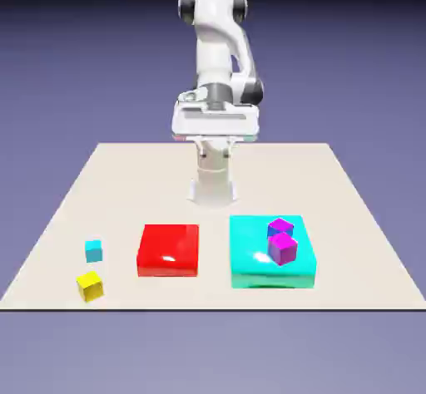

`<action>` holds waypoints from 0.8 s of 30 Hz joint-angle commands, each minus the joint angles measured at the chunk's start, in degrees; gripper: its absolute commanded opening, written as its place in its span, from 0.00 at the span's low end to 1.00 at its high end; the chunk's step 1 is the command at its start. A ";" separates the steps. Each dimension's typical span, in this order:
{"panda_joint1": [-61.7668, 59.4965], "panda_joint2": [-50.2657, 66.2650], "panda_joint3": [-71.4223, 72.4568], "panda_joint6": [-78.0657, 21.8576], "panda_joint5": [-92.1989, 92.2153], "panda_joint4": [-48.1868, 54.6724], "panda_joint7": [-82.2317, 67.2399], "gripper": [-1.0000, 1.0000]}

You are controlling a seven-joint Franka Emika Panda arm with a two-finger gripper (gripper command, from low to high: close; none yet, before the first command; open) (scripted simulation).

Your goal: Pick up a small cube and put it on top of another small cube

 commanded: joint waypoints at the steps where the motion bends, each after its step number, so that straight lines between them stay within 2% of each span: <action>1: -0.69 2.08 -0.60 0.16 -1.17 1.00 2.01 0.50; 24: -16.57 49.84 -14.35 3.95 -28.04 23.87 48.06 0.50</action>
